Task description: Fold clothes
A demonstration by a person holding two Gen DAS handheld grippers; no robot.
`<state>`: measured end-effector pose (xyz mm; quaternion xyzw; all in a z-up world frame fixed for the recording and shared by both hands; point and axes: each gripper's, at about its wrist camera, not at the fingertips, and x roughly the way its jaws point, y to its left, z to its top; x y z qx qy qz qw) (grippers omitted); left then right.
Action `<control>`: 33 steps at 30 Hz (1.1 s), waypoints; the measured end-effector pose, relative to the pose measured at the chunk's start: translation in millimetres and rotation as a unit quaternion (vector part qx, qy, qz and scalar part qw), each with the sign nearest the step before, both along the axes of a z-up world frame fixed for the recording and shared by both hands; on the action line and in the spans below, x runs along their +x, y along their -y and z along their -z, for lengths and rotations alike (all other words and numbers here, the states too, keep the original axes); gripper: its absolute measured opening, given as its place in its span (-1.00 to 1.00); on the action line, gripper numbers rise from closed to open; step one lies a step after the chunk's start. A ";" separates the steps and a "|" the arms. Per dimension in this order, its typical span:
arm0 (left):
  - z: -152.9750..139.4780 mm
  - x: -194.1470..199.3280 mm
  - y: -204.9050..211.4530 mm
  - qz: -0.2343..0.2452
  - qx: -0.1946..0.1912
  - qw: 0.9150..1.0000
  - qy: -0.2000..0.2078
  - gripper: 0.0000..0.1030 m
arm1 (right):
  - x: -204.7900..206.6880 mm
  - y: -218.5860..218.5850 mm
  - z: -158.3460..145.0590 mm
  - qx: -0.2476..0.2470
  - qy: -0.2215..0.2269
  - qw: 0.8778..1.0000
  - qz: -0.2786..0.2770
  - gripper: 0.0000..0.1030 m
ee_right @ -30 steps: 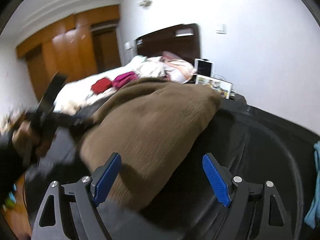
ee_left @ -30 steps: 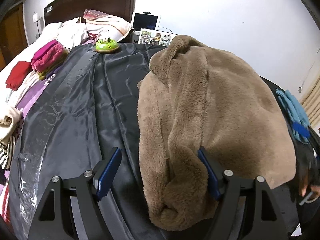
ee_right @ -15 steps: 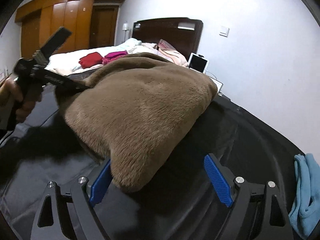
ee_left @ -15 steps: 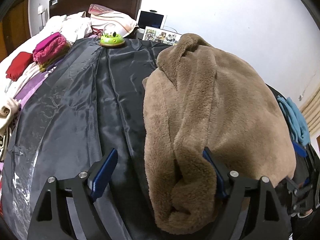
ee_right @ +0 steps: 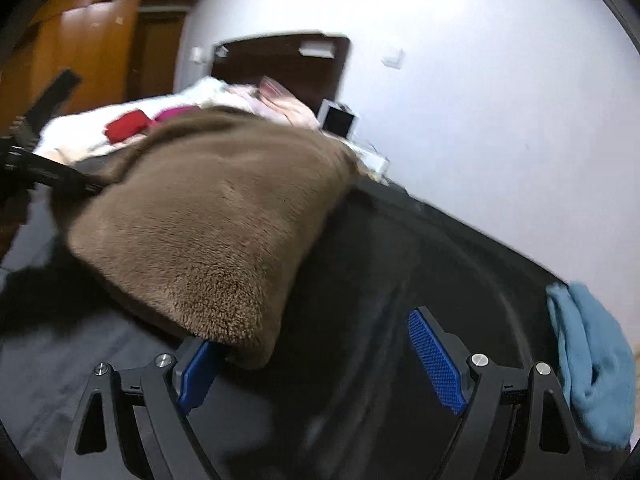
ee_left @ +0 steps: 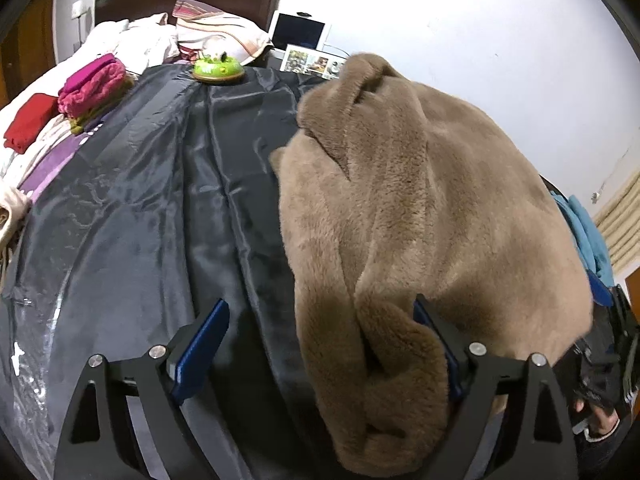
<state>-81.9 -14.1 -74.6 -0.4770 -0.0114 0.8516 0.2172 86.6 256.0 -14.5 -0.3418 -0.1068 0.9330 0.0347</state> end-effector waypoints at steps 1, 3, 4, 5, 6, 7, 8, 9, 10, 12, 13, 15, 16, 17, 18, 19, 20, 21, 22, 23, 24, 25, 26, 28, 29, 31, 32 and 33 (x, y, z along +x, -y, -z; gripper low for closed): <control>0.0 0.3 -0.5 0.000 -0.002 1.000 -0.002 0.80 | -2.9 -2.8 3.2 -0.004 0.011 1.000 0.005 0.72; 1.0 0.0 0.7 -0.001 0.002 1.000 -0.001 0.80 | -1.8 -2.1 1.6 -0.001 0.012 1.000 0.001 0.72; 1.5 -0.7 1.7 -0.003 0.005 1.000 0.002 0.81 | -1.2 -1.7 0.8 0.000 0.012 1.000 -0.002 0.72; 1.9 -1.4 2.5 -0.004 0.008 1.000 0.005 0.81 | 0.0 -1.2 -0.5 0.000 0.013 1.000 -0.006 0.72; 2.1 -2.0 3.1 -0.006 0.010 1.000 0.007 0.81 | 2.6 -0.3 -3.4 -0.005 0.013 1.000 -0.016 0.72; 1.8 -2.1 3.4 -0.007 0.011 1.000 0.008 0.81 | 5.4 -0.2 -6.6 -0.012 0.013 1.000 -0.026 0.72; 1.4 -1.8 3.1 -0.007 0.011 1.000 0.008 0.81 | 8.7 -2.0 -11.4 -0.021 0.012 0.999 -0.035 0.72; 0.4 -1.3 2.8 -0.007 0.012 1.000 0.008 0.81 | 13.4 -3.4 -18.0 -0.031 0.007 0.999 -0.044 0.72; -1.0 -0.9 2.7 -0.007 0.014 1.000 0.009 0.81 | 18.1 -3.3 -25.7 -0.041 -0.003 0.998 -0.057 0.72; -3.7 -0.1 2.5 -0.008 0.016 1.000 0.011 0.80 | 27.5 -3.2 -41.0 -0.062 -0.024 0.994 -0.082 0.72; -6.7 1.0 1.5 -0.007 0.013 1.000 0.009 0.80 | 30.5 -2.3 -49.2 -0.071 -0.035 0.992 -0.096 0.72; -14.9 3.7 -1.2 -0.005 0.004 1.000 0.003 0.80 | 27.3 4.9 -66.9 -0.082 -0.063 0.987 -0.125 0.75; -19.5 4.8 -2.3 -0.004 0.001 1.000 0.000 0.80 | 24.1 11.5 -70.1 -0.081 -0.070 0.985 -0.138 0.76; -25.8 5.7 -3.6 -0.002 0.001 1.000 -0.005 0.81 | 21.4 17.6 -70.6 -0.074 -0.072 0.983 -0.149 0.76; -32.9 6.6 -5.1 0.000 0.001 1.000 -0.011 0.81 | 13.6 24.8 -69.2 -0.063 -0.071 0.983 -0.157 0.76; -40.1 7.4 -6.5 0.001 0.001 1.000 -0.016 0.81 | 5.0 31.2 -66.9 -0.052 -0.067 0.983 -0.164 0.76; -49.6 7.1 -8.6 0.004 0.006 1.000 -0.024 0.81 | -5.0 35.5 -61.9 -0.046 -0.056 0.983 -0.169 0.76; -59.2 6.2 -11.0 0.006 0.013 0.999 -0.031 0.81 | -13.7 39.6 -55.9 -0.046 -0.041 0.982 -0.177 0.76; -67.9 4.1 -13.7 0.009 0.023 0.999 -0.036 0.81 | -21.2 42.6 -50.0 -0.049 -0.027 0.982 -0.183 0.76; -76.4 1.4 -16.7 0.012 0.034 0.999 -0.040 0.81 | -25.8 43.1 -44.5 -0.059 -0.016 0.981 -0.186 0.76; -83.6 -2.1 -21.7 0.019 0.046 0.998 -0.043 0.81 | -30.3 43.6 -38.9 -0.070 -0.004 0.979 -0.189 0.76; -90.0 -5.9 -28.0 0.028 0.057 0.997 -0.044 0.81 | -33.8 43.1 -34.3 -0.080 0.003 0.978 -0.191 0.80; -96.4 -9.7 -34.2 0.036 0.068 0.996 -0.046 0.81 | -34.5 40.1 -31.9 -0.089 0.001 0.977 -0.191 0.81; -104.2 -20.7 -50.4 0.050 0.081 0.994 -0.048 0.81 | -36.0 37.9 -28.9 -0.103 -0.002 0.976 -0.192 0.88; -105.9 -28.0 -58.3 0.055 0.086 0.994 -0.047 0.81 | -36.5 38.1 -28.0 -0.106 -0.002 0.976 -0.193 0.89; -103.4 -44.8 -73.1 0.058 0.095 0.993 -0.038 0.81 | -35.9 40.1 -27.2 -0.101 -0.004 0.976 -0.194 0.92; -100.0 -53.2 -78.3 0.054 0.095 0.994 -0.031 0.81 | -35.7 41.1 -26.7 -0.099 -0.004 0.976 -0.195 0.94; -95.2 -62.0 -82.1 0.047 0.093 0.994 -0.023 0.81 | -36.0 42.1 -26.2 -0.098 -0.005 0.976 -0.196 0.96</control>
